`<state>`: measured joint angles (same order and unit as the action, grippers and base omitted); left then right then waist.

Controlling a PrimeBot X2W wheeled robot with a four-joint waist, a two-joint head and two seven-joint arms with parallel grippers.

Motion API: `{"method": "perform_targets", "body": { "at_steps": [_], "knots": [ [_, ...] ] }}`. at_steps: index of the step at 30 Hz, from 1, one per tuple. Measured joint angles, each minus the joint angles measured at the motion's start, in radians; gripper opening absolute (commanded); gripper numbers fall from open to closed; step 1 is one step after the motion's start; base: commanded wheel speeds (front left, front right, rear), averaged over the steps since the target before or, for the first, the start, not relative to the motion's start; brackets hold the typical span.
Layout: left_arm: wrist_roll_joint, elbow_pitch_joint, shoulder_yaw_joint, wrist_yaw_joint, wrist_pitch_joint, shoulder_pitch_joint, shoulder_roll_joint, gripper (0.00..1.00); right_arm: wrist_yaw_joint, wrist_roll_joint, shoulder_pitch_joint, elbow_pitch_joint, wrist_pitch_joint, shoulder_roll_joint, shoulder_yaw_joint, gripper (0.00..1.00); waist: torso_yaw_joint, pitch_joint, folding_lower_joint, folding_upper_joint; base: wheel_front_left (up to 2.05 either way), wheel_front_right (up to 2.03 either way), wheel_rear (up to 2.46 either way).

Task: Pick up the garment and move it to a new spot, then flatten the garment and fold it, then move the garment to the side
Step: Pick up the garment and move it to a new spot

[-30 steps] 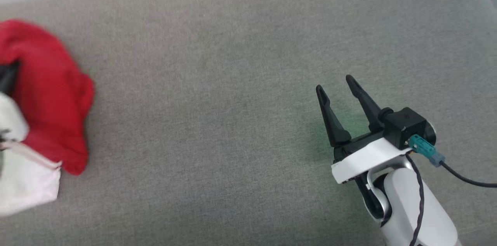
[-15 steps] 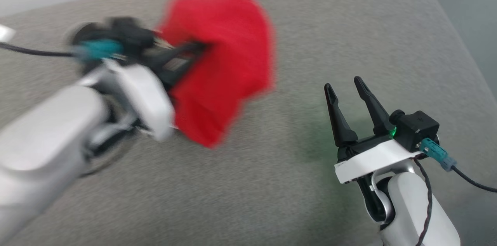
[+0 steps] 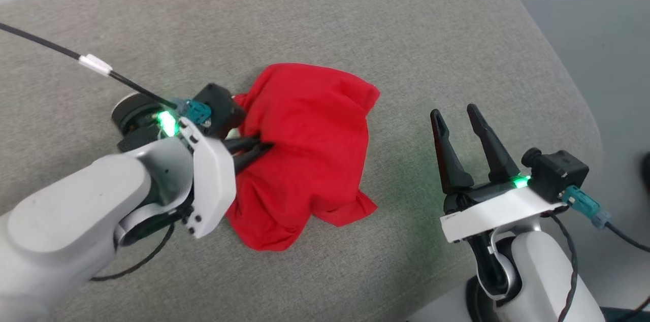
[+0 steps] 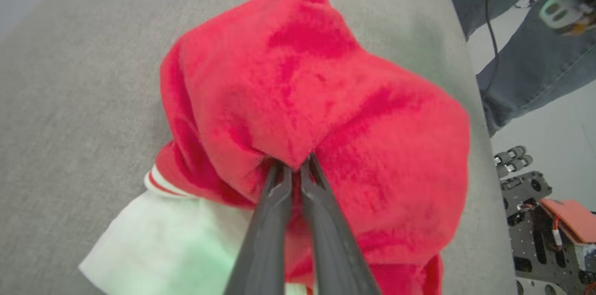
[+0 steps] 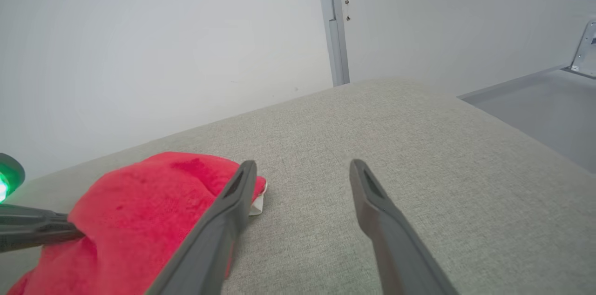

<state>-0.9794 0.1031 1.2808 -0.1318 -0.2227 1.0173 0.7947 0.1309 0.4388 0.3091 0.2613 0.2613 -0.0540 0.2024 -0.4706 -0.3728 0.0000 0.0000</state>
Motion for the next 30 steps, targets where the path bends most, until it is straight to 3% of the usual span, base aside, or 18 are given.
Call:
{"method": "perform_targets", "body": {
  "at_steps": [5, 18, 19, 22, 23, 24, 30],
  "knots": [
    [0.008, 0.016, 0.0, 0.0, -0.065, -0.033, 0.009, 0.0, 0.0, 0.018, -0.006, -0.006, 0.0, 0.0, 0.007, 1.0, -0.012, -0.015, 0.0, 0.0, 0.0, 0.0, 0.0],
    [0.048, 0.075, -0.015, 0.0, -0.151, -0.032, -0.043, 0.0, 0.0, 0.049, 0.021, -0.019, 0.0, 0.001, 0.026, 1.0, -0.035, -0.06, 0.0, 0.0, 0.0, 0.0, 0.0],
    [0.048, 0.081, -0.015, 0.0, -0.146, -0.03, -0.044, 0.05, 0.0, 0.049, 0.021, -0.018, 0.0, 0.001, 0.025, 1.0, -0.034, -0.059, 0.0, 0.0, 0.0, 0.0, 0.0],
    [0.071, 0.084, -0.01, -0.001, -0.132, -0.031, -0.051, 0.49, 0.0, 0.039, 0.018, -0.008, 0.0, 0.001, 0.02, 1.0, -0.025, -0.047, 0.0, 0.0, 0.0, 0.0, 0.0],
    [0.068, 0.086, -0.008, 0.0, -0.11, -0.033, -0.053, 0.78, 0.0, 0.028, 0.017, -0.004, 0.0, 0.001, 0.016, 1.0, -0.02, -0.041, 0.0, 0.0, 0.0, 0.0, 0.0],
    [0.059, 0.091, -0.004, 0.0, -0.086, -0.034, -0.057, 0.98, 0.0, 0.018, 0.013, 0.0, 0.0, 0.001, 0.011, 1.0, -0.012, -0.035, 0.0, 0.0, 0.0, 0.0, 0.0],
    [-0.031, 0.104, 0.0, 0.0, 0.13, -0.032, -0.079, 1.0, 0.0, -0.049, -0.002, 0.023, 0.0, 0.002, -0.036, 1.0, 0.054, 0.016, 0.0, 0.0, 0.0, 0.0, 0.0]
  ]
}}
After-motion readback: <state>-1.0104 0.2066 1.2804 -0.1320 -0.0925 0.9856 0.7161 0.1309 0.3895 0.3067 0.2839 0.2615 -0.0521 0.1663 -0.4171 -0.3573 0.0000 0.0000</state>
